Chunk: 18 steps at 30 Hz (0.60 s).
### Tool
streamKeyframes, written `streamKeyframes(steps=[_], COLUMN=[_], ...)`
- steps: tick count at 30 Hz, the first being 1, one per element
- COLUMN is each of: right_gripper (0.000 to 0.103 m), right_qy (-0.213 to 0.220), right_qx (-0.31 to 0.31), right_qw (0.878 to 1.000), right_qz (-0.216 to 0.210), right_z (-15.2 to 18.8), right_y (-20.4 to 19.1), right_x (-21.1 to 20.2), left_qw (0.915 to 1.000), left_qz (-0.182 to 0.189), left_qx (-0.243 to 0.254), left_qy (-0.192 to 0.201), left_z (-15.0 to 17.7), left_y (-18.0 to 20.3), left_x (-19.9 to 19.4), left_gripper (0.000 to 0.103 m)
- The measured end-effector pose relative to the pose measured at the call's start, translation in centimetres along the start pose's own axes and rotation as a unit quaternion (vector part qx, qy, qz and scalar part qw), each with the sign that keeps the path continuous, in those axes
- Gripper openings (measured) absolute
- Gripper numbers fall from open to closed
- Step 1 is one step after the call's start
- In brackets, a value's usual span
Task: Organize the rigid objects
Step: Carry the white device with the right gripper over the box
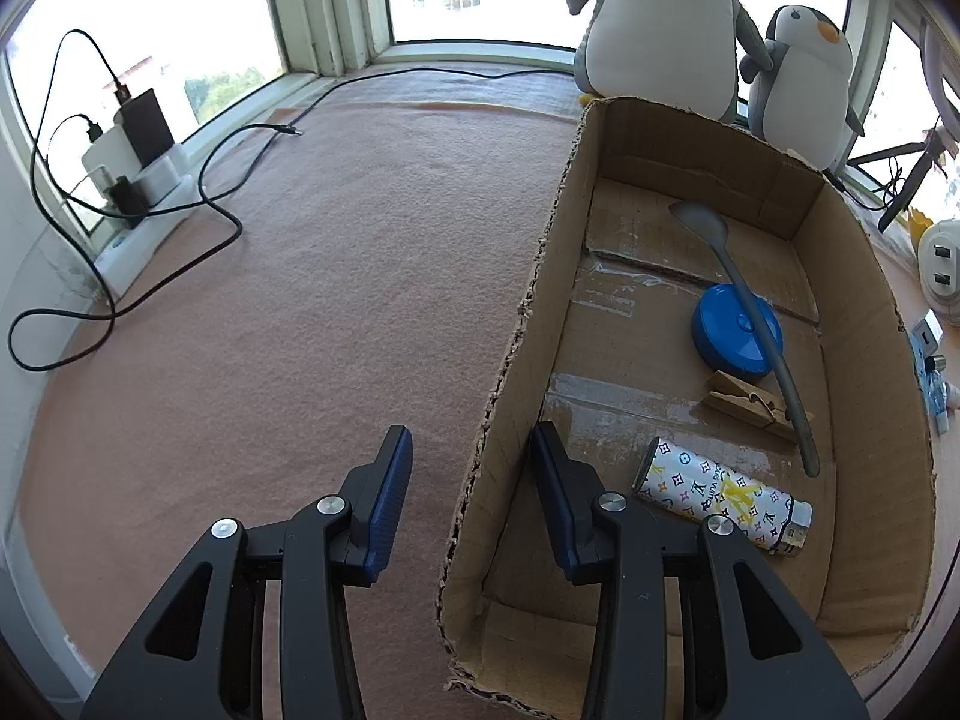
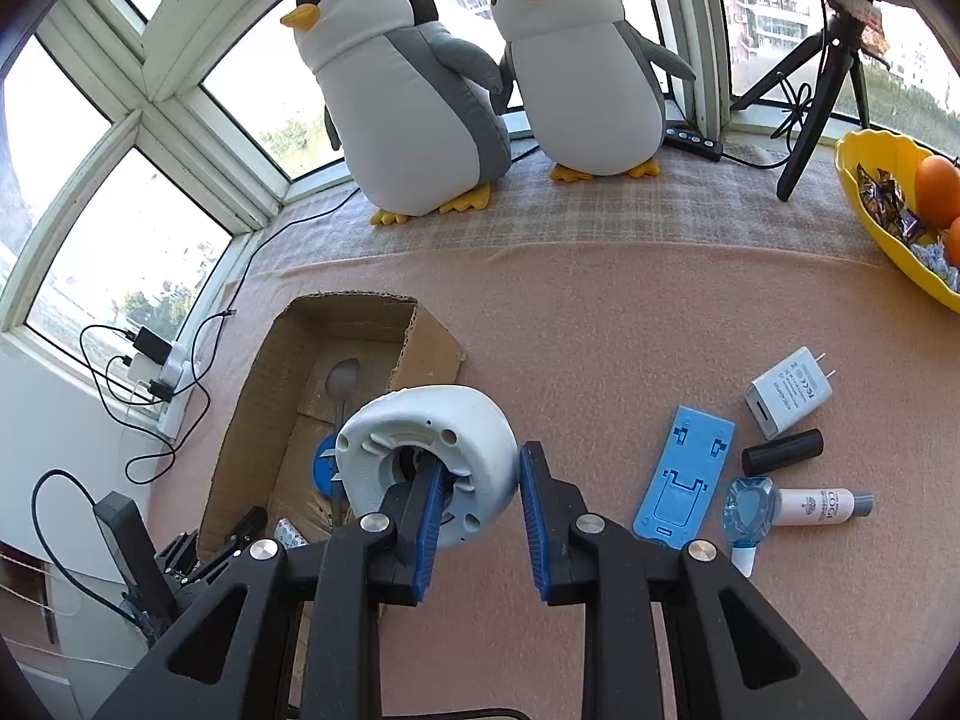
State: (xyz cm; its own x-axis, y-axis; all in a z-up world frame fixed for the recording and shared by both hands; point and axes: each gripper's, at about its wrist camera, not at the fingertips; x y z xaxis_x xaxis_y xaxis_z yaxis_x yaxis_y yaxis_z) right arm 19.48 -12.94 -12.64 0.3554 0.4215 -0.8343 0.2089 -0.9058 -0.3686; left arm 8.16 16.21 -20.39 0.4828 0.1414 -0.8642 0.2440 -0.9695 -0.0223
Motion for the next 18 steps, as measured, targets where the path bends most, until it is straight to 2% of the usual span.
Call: streamKeyframes(steps=[11,18], right_gripper=[0.022,0.022], right_qy=[0.01,0.01], right_qx=[-0.049,-0.087], right_qw=[0.999,0.996], right_qz=[0.0,0.024], right_z=[-2.5,-3.2], right_y=[-5.0,-7.6], right_x=[2.5,4.5], left_qw=[1.0,1.0], left_qz=[0.004,0.006], left_qx=[-0.005,-0.007], left_qy=[-0.001,-0.001], left_z=[0.0,0.0], left_y=[-0.1,-0.1], left_x=[0.1,0.1], left_gripper=[0.039,0.039])
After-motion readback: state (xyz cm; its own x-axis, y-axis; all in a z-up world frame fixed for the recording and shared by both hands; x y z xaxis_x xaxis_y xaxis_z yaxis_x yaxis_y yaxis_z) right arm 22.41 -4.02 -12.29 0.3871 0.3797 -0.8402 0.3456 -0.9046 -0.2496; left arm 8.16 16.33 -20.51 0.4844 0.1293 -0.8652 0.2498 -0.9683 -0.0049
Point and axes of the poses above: each gripper's, at about its wrist camera, not at the fingertips, and x roughly the way its jaws point, y to its right, z to its underside, and after that the axes turned 2 degrees about -y, right-handed
